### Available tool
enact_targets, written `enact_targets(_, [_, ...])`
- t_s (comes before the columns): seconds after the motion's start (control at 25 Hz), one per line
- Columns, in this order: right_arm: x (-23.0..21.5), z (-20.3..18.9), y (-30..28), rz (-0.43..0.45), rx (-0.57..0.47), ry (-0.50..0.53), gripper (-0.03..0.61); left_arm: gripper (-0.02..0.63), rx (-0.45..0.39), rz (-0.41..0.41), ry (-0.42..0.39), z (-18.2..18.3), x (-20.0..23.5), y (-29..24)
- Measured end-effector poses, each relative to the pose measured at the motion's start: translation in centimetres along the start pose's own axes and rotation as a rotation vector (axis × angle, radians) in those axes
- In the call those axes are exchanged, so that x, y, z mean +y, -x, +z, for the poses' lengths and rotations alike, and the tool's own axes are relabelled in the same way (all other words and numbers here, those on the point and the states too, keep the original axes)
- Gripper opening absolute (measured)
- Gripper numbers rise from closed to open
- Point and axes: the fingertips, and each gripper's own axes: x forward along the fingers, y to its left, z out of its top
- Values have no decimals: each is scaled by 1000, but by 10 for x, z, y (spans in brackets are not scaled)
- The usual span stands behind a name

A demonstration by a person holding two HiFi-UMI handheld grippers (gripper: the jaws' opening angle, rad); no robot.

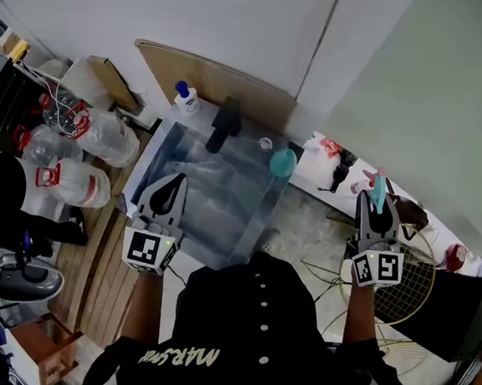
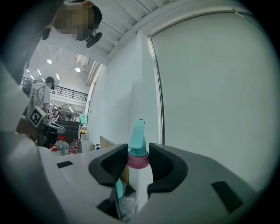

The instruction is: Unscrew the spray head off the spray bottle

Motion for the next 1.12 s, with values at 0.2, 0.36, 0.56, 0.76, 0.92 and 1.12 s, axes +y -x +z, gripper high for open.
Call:
enact_targets(0.2, [0, 0, -3, 1, 10, 16, 160, 25, 0, 28, -25, -2, -1, 4])
enact_targets(0.36, [1, 0, -7, 6, 9, 10, 160, 25, 3, 39, -20, 0, -2, 3])
enact_targets(0.56, [7, 0, -14, 28, 13, 18, 160, 25, -10, 42, -20, 6, 0, 0])
enact_targets(0.76, [11, 2, -18, 41, 8, 15, 160, 25, -14, 38, -19, 8, -2, 0])
enact_targets(0.92, [13, 1, -20, 56, 5, 0, 160, 25, -26, 43, -11, 8, -3, 1])
enact_targets(1.12, [15, 5, -22, 61, -5, -23, 160, 25, -27, 40, -9, 9, -5, 1])
